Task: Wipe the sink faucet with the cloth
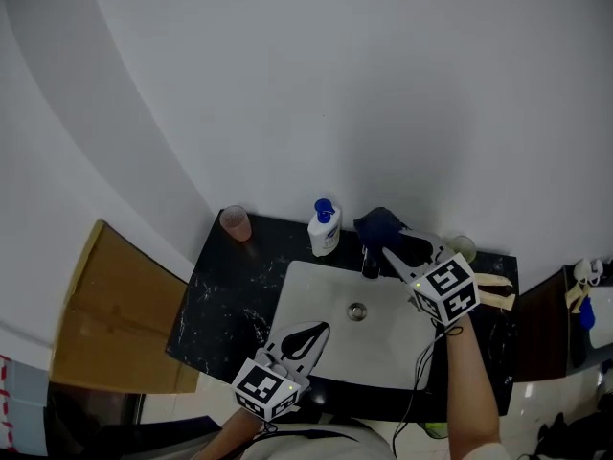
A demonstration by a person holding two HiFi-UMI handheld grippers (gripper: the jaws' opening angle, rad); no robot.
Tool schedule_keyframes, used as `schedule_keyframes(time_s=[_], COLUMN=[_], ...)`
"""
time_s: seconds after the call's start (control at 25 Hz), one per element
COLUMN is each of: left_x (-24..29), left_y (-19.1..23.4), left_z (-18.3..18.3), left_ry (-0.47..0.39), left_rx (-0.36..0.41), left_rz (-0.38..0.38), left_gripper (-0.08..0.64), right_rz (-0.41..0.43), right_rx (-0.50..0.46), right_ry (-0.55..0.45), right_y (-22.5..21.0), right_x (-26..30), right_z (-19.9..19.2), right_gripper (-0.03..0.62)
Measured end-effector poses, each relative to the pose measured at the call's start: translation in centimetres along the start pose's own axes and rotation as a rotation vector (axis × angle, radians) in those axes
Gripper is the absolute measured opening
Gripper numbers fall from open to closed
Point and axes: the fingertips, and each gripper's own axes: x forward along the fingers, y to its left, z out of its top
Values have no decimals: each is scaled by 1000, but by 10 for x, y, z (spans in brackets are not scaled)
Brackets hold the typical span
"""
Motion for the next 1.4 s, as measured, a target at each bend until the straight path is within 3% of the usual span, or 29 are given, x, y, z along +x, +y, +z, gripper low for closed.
schedule_keyframes(time_s=[0.16,0.28,0.44,0.56,0.64,0.72,0.8,0.88,0.96,1.04,1.16,1.28,1.32,1.4], left_x=[13,20,27,30,32,34,36,37,40,42,44,43,42,42], left_y=[7,12,16,19,22,25,26,27,27,26,26,25,24,25], left_z=[6,8,6,4,3,2,3,4,6,11,13,11,10,8], left_ry=[1,10,12,16,21,27,27,22,17,14,14,18,19,22], left_rx=[-5,-3,-7,-11,-11,-10,-12,-13,-10,-8,-5,-9,-10,-10], left_rz=[-2,2,-4,-4,-4,-4,-4,-8,-13,-15,-20,-24,-26,-28], left_gripper=[2,2,2,2,2,2,2,2,2,2,2,2,2,2], right_rz=[91,102,-1,-53,30,176,295,344,330,280,135,19,28,125], right_rx=[-76,-81,-21,-41,-1,36,14,-47,-92,-78,-18,-21,-23,-10], right_ry=[126,182,200,195,134,83,88,135,186,200,178,181,166,108], right_y=[-4,-21,-70,-89,-77,-54,-28,-10,-7,-18,-57,-83,-82,-63], right_x=[31,50,67,63,52,39,30,32,43,55,70,70,64,50], right_z=[-11,-16,-17,-13,-4,7,10,5,-7,-14,-15,-14,-11,1], right_gripper=[127,126,127,127,127,127,126,127,126,127,127,127,127,127])
